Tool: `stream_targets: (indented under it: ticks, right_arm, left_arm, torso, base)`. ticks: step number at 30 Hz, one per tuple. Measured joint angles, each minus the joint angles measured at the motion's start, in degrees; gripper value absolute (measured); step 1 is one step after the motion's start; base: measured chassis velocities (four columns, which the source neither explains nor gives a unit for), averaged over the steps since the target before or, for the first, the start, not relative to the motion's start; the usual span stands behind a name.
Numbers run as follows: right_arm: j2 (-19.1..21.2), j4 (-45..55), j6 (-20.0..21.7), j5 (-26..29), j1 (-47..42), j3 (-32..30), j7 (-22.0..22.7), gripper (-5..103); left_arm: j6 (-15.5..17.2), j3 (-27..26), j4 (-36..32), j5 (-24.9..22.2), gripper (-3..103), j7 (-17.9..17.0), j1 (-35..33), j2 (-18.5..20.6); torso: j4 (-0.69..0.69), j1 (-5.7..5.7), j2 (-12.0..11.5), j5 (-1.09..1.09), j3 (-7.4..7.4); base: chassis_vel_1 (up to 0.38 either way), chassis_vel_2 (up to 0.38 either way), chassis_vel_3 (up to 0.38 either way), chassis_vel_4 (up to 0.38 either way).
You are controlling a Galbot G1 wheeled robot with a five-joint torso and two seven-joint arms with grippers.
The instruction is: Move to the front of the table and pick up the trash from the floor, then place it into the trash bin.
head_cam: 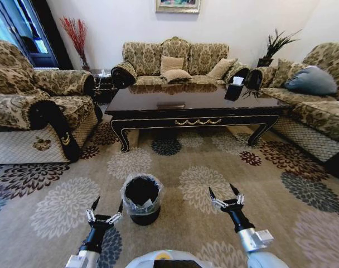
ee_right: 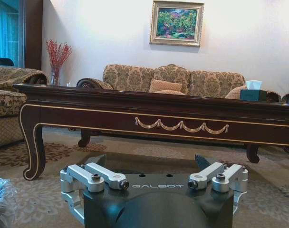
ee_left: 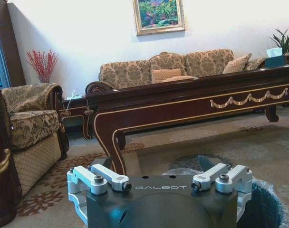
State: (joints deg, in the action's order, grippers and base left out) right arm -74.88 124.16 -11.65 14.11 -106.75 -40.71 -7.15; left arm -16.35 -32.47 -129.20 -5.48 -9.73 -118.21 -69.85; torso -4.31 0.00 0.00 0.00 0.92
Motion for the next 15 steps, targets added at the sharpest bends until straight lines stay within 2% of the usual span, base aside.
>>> stream_targets:
  ticks: [7, 15]
  right_arm:
    - [0.0, 0.0, 0.01, 0.02, 0.01, 0.0, 0.01, 100]
    - [0.0, 0.02, 0.03, 0.05, 0.0, 0.0, 0.03, 100]
  left_arm:
    - [0.05, 0.0, -0.01, -0.03, 100, -0.03, 0.02, 0.03]
    - [0.08, 0.0, -0.03, -0.04, 100, -0.05, 0.03, 0.03]
  torso:
    - [0.0, 0.0, 0.0, 0.0, 0.0]
    - [-0.01, 0.0, 0.0, 0.01, -0.01]
  base:
    - [0.078, -0.082, -0.075, 0.085]
    - [0.172, -0.2, -0.185, 0.175]
